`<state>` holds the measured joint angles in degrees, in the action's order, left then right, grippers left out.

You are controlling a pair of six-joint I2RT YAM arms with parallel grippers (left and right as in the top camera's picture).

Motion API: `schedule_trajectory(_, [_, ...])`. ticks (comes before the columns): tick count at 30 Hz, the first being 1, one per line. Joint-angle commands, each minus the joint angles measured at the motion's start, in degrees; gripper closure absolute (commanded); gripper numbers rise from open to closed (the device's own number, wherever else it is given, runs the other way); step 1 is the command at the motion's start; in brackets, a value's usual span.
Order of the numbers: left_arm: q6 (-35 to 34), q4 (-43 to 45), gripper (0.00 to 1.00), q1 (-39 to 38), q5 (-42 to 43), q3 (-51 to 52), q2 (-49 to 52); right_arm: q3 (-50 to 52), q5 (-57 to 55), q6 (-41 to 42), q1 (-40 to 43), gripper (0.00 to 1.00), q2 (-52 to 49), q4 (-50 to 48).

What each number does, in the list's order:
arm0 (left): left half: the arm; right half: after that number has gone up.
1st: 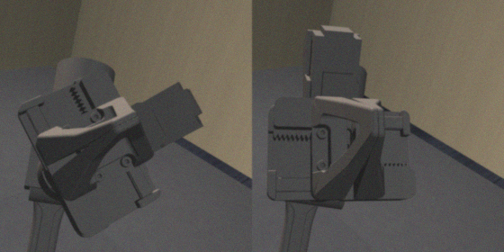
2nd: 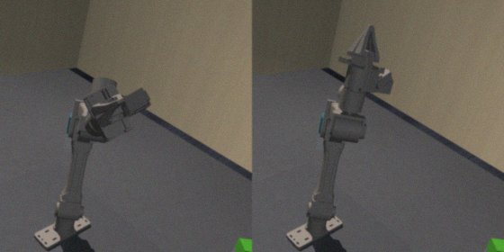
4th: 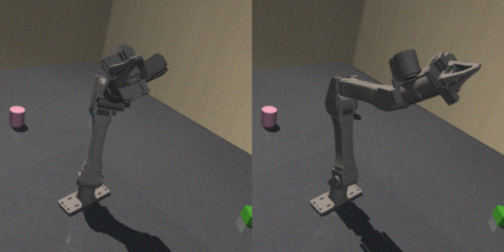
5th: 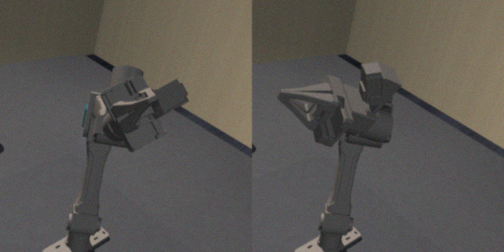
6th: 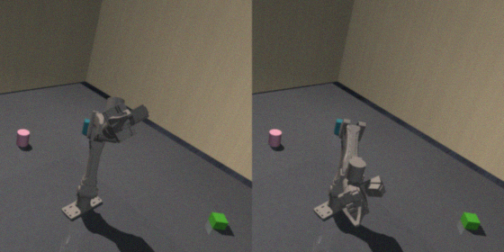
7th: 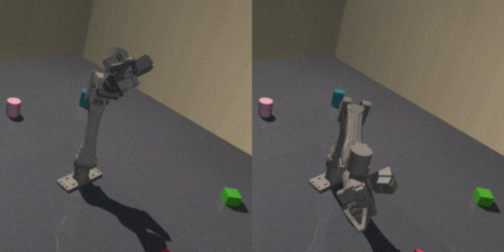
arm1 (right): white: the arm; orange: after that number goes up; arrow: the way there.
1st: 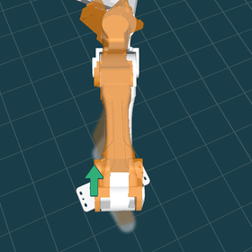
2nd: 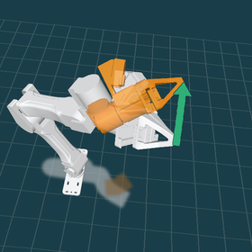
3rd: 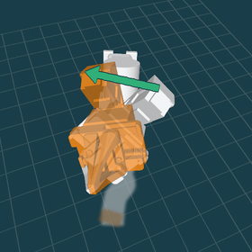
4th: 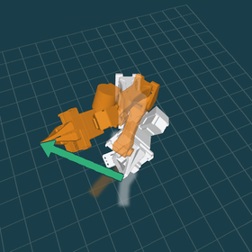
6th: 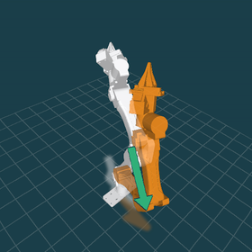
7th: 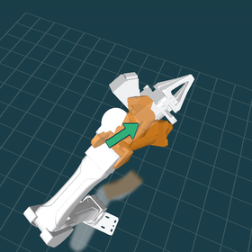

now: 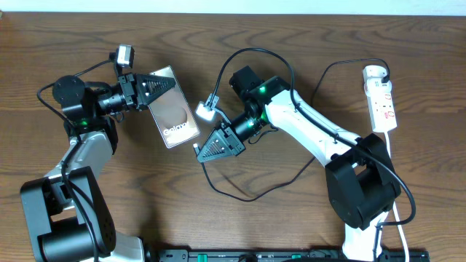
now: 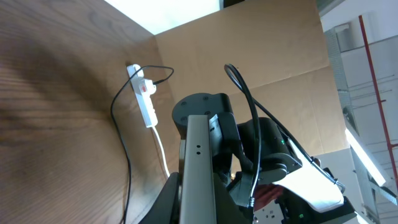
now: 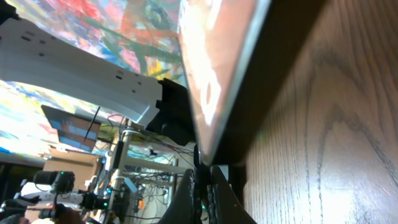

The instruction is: Plug charger to phone and switch on socket

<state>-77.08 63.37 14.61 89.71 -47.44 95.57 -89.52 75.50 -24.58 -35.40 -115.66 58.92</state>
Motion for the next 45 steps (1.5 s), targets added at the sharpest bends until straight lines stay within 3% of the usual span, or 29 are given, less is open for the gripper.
schedule_trajectory(1, [0.52, 0.63, 0.93, 0.02, 0.22, -0.83, -0.63, -0.48, 3.82, -1.20, -0.61, 0.99, -0.26, -0.90])
schedule_trajectory(38, [-1.55, 0.59, 0.93, -3.82, -5.79, -0.83, -0.63, -0.48, 3.93, -0.63, -2.23, 0.99, -0.28, -3.65])
schedule_trajectory(45, [-1.62, 0.61, 0.93, -3.82, -5.75, -0.83, -0.63, -0.48, 2.38, 3.98, -2.21, 0.99, -0.28, -6.51])
